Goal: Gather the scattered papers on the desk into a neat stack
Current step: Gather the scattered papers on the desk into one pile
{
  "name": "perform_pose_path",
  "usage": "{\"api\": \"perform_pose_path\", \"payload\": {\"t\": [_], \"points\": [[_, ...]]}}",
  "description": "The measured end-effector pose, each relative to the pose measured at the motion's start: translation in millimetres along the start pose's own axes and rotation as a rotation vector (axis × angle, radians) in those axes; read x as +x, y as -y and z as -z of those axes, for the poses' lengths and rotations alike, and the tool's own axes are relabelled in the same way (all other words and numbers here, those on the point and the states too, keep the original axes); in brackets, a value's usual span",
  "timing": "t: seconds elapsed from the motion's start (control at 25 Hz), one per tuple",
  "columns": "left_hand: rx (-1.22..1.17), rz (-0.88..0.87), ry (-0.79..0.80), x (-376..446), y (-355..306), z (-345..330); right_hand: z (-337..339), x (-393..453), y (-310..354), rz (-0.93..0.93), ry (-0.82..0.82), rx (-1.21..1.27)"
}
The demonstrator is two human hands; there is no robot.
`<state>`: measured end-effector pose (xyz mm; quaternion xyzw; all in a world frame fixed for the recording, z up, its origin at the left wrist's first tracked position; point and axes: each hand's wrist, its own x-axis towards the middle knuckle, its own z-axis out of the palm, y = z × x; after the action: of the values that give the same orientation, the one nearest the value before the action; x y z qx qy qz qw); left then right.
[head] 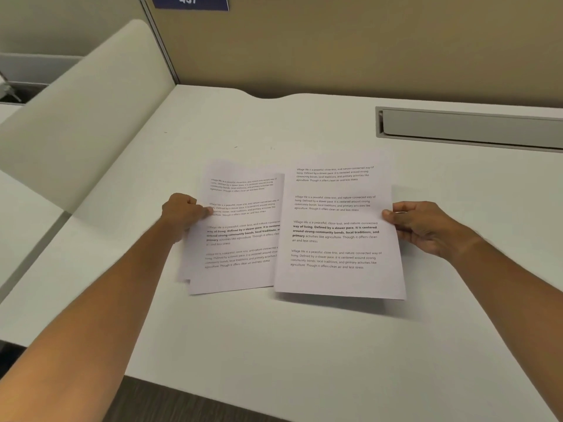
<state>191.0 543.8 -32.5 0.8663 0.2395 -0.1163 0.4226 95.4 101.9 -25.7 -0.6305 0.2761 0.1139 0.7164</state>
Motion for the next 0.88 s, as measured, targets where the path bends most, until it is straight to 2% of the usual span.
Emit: {"api": "perform_pose_path", "payload": {"t": [0.16, 0.44, 0.68, 0.88], "points": [[-0.102, -0.028, 0.171, -12.1, -4.6, -20.3, 0.6, -2.9, 0.1, -0.001, 0.003, 0.017], [-0.294, -0.056, 0.356, -59.4, -24.6, -102.1, 4.6, -11.1, -5.7, -0.024, 0.007, -0.036], [-0.272, -0.045, 0.391, -77.0, -39.2, -132.0, 25.5, -17.2, -14.2, -0.060, -0.042, -0.065], [-0.081, -0.260, 0.232, -80.9, -49.0, -134.2, 25.8, -15.4, -23.4, -0.027, -0.064, -0.110]]}}
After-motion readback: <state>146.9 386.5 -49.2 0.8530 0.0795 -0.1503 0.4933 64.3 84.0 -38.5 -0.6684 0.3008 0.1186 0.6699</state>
